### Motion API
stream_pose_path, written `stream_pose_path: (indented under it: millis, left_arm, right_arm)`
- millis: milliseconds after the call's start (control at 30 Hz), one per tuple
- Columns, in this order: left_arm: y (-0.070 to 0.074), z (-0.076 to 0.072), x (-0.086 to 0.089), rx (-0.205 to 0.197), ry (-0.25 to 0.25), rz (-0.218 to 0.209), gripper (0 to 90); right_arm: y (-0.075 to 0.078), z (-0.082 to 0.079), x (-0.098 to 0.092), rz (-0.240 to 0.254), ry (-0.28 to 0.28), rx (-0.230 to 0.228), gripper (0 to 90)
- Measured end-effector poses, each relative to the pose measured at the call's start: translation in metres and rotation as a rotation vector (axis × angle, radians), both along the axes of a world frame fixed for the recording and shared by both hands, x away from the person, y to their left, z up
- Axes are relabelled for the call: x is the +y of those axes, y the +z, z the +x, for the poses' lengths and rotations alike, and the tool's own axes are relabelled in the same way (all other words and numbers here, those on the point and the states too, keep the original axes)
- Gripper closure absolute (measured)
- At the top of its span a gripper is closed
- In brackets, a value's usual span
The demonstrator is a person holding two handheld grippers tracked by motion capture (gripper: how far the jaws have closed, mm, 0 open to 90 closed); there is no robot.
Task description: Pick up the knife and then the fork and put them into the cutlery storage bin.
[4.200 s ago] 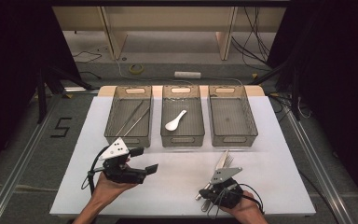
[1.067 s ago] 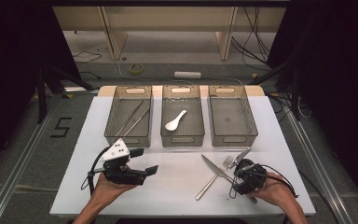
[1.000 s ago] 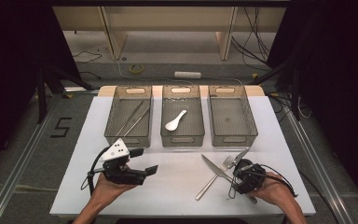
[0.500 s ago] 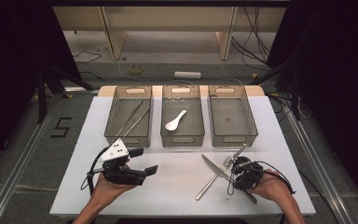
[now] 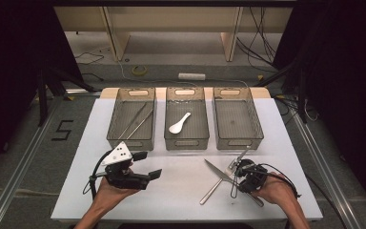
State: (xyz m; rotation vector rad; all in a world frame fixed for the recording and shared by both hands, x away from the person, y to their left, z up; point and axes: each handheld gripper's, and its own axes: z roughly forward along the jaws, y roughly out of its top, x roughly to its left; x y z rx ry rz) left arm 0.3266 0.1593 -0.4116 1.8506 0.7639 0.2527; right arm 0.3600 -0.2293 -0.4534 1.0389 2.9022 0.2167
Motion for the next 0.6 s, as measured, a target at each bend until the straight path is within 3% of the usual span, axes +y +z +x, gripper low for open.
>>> stream_pose_path:
  millis: [233, 600]
  left_arm:
    - [0.0003, -0.0003, 0.0002, -0.001, -0.002, -0.001, 16.1]
    - [0.0002, 0.0001, 0.0004, 0.002, -0.001, -0.002, 16.2]
  right_arm:
    - [0.0005, -0.0014, 0.0012, -0.005, 0.034, -0.017, 80.7]
    - [0.0028, 0.0006, -0.0072, 0.065, 0.023, -0.016, 80.7]
